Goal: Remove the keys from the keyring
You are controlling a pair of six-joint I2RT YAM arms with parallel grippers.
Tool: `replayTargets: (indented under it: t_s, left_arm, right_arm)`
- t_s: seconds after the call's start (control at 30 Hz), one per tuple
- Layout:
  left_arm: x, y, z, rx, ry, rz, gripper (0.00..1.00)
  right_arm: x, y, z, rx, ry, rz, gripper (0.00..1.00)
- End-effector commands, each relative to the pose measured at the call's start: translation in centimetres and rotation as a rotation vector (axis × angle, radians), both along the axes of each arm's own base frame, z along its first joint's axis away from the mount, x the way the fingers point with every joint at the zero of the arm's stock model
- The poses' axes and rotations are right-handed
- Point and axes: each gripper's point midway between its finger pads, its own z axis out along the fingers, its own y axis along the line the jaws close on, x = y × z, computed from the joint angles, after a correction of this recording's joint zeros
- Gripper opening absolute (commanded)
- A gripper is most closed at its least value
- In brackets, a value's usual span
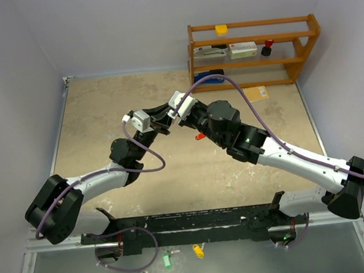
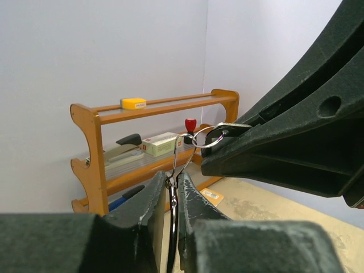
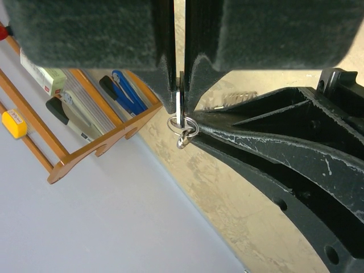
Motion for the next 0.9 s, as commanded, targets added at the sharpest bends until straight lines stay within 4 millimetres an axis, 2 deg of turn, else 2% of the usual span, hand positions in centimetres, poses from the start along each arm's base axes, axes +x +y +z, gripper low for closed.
replayTargets:
  t_s: [0.0, 0.2, 0.4, 0.6, 0.87]
  left_arm:
    - [-0.9, 0.9, 3.8, -0.041, -0.100, 0.017, 0.06]
    - [-1.0, 0.7, 3.6, -0.007, -0.091, 0.014, 0.01]
    - [-0.5, 0.3, 2.3, 0.082, -0.071, 0.028, 0.00]
    - [-1.2, 0.7, 2.3, 0.076, -0.090, 0.022, 0.21]
    - [-1.2, 0.5, 2.4, 0.045, -0.089, 0.009, 0.24]
  right_arm:
    - [-0.1, -0.2, 2.0, 0.053, -0.037, -0.016, 0.00]
    - [0.0, -0.3, 2.0, 0.049, -0.038, -0.024, 0.00]
    - [0.1, -0.5, 2.3, 0.039, -0.041, -0.035, 0.00]
    - [0.2, -0.6, 2.4, 0.036, -0.047, -0.038, 0.00]
    - [0.0, -0.5, 2.4, 0.040, -0.047, -0.029, 0.00]
